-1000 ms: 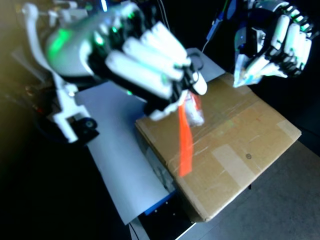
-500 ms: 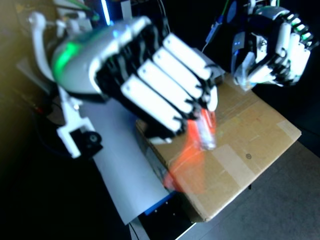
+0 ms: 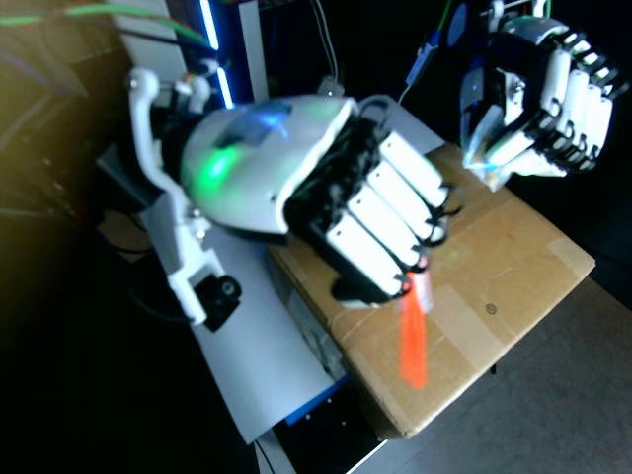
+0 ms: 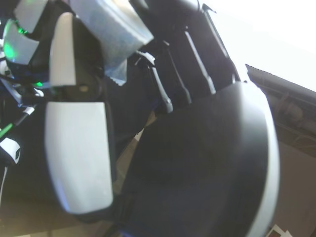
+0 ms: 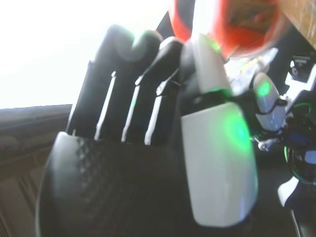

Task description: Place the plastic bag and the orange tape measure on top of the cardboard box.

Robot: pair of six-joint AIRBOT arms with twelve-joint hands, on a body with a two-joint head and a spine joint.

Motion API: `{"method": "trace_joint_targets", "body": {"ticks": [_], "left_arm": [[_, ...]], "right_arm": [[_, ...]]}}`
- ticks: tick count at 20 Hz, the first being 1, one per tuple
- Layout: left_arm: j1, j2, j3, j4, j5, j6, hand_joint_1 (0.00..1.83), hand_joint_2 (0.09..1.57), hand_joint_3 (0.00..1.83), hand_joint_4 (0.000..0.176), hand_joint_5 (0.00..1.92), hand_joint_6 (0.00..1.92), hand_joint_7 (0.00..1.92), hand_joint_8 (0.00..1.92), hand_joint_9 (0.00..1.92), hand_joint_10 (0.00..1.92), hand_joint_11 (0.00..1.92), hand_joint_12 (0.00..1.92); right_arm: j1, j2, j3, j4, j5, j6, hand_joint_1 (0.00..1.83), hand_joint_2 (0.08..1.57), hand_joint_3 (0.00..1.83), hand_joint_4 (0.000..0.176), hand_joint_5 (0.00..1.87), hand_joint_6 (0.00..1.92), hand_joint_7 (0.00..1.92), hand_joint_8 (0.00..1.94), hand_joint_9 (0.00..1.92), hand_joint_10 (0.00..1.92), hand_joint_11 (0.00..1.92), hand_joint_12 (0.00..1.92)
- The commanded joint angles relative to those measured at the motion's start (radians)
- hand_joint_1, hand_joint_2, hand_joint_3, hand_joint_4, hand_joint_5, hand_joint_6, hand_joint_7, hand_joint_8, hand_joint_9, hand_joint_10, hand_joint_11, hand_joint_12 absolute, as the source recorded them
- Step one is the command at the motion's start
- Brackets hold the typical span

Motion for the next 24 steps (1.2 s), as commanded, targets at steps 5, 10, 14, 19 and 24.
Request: {"method": "trace_joint_targets", "body": {"ticks": [5, 10, 14, 19, 24], "left_arm": [[-0.001, -0.007, 0.000, 0.024, 0.119, -0.008, 1.36, 1.18, 0.00, 0.000, 0.76, 1.19, 0.83, 1.24, 0.83, 1.44, 0.85, 1.73], [0.016, -0.005, 0.001, 0.024, 0.118, -0.043, 1.08, 1.01, 0.00, 0.000, 0.40, 1.08, 0.34, 1.12, 0.25, 1.36, 0.14, 1.77], [0.027, -0.005, 0.001, 0.024, 0.118, -0.050, 0.88, 0.88, 0.00, 0.000, 0.31, 0.34, 0.28, 0.26, 0.09, 0.83, 0.00, 1.57], [0.041, -0.005, 0.001, 0.024, 0.118, -0.057, 0.86, 0.87, 0.00, 0.000, 0.31, 0.00, 0.29, 0.00, 0.08, 0.57, 0.00, 1.33], [0.054, -0.004, 0.008, 0.024, 0.119, -0.095, 0.88, 0.89, 0.01, 0.000, 0.30, 0.00, 0.23, 0.00, 0.10, 0.37, 0.00, 1.17]], "right_arm": [[0.002, -0.004, 0.004, -0.035, -0.115, -0.003, 1.25, 1.12, 0.00, 0.000, 0.92, 1.00, 1.04, 1.10, 0.94, 1.40, 0.84, 1.72], [0.003, -0.003, -0.004, -0.035, -0.122, -0.002, 0.93, 1.06, 0.01, 0.000, 0.51, 0.84, 0.54, 1.07, 0.52, 1.41, 0.47, 1.82], [0.003, 0.007, -0.013, -0.035, -0.136, -0.002, 0.59, 1.05, 0.00, 0.000, 0.25, 0.63, 0.18, 1.04, 0.16, 1.35, 0.09, 1.76], [0.003, 0.030, -0.030, -0.035, -0.152, -0.002, 0.54, 1.02, 0.00, 0.000, 0.13, 0.73, 0.07, 1.11, 0.07, 1.38, 0.07, 1.83], [0.003, 0.069, -0.056, -0.035, -0.170, -0.002, 0.50, 1.01, 0.00, 0.000, 0.20, 0.43, 0.17, 0.64, 0.08, 1.04, 0.01, 1.75]]}}
